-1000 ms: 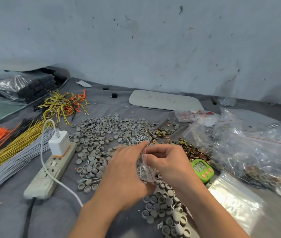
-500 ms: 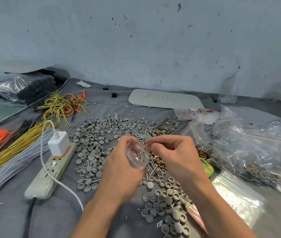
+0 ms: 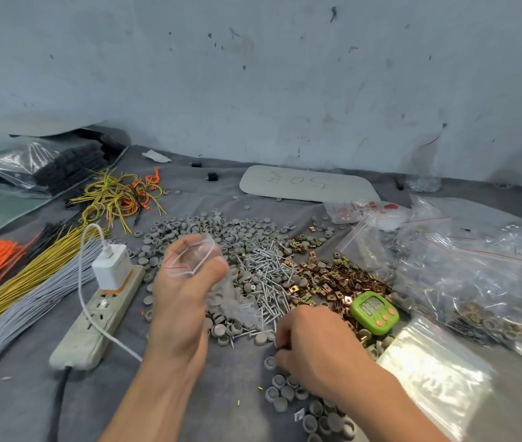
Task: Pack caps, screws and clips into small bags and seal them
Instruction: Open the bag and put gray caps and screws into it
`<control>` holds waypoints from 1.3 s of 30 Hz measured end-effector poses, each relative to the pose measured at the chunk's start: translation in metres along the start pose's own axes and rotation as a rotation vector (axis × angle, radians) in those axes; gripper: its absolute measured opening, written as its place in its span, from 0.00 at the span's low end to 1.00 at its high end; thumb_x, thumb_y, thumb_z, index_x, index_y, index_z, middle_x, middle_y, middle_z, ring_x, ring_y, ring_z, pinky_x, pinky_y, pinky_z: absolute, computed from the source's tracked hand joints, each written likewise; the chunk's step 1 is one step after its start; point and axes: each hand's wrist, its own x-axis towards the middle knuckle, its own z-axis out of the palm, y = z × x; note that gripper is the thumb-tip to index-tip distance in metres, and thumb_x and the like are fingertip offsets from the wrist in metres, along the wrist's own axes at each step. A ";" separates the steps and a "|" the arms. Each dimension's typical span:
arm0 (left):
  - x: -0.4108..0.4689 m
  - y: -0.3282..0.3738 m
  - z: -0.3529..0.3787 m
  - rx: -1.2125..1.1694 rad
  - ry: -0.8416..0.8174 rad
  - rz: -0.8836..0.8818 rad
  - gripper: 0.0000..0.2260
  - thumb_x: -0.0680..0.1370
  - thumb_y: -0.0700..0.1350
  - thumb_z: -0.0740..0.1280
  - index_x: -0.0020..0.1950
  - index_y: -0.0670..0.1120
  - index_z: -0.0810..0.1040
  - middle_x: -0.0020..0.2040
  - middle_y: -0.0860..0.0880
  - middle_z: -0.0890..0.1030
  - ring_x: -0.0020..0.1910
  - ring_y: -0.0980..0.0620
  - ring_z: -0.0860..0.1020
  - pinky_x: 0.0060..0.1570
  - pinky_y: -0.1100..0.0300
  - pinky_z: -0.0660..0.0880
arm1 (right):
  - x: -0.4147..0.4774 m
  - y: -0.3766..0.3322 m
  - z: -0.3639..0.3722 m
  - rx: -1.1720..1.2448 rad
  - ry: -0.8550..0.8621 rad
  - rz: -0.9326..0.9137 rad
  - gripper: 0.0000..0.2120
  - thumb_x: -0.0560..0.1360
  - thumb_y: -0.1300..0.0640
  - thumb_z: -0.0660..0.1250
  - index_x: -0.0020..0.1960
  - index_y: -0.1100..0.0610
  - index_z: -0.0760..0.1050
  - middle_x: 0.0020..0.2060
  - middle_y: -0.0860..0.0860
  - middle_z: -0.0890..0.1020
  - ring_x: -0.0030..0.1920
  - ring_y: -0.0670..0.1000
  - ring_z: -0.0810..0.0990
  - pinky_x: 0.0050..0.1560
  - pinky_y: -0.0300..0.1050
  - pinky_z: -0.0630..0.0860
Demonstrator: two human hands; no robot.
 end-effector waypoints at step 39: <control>-0.010 -0.009 0.000 0.875 0.092 0.354 0.27 0.66 0.39 0.80 0.55 0.62 0.73 0.48 0.63 0.82 0.49 0.66 0.80 0.46 0.75 0.70 | -0.002 0.006 -0.023 0.125 0.073 -0.046 0.09 0.72 0.56 0.71 0.46 0.43 0.86 0.39 0.39 0.85 0.39 0.39 0.82 0.38 0.28 0.75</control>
